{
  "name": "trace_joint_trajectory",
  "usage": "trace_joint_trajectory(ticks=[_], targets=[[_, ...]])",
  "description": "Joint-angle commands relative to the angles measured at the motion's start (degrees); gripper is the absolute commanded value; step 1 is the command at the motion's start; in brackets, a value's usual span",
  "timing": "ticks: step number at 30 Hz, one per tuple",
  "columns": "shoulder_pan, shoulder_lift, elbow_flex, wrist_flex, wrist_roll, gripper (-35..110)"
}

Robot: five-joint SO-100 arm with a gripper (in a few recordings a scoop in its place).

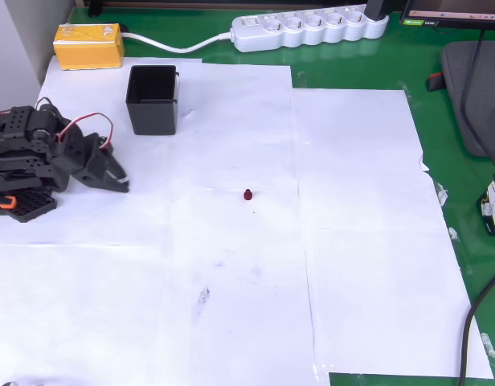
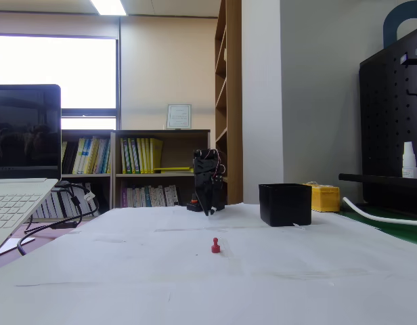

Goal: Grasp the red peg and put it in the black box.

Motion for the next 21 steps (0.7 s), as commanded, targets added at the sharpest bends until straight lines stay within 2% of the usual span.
trace_joint_trajectory(ticks=[1,6,16,21], targets=[[1.4,8.8,-4.3,-11.2,-0.2,0],[2.9,23.6,-4.0,-30.1,-0.4,0],[7.1,38.9,-3.7,-49.9,-5.5,0],[7.8,50.0,-3.7,-65.7,-4.2,0]])
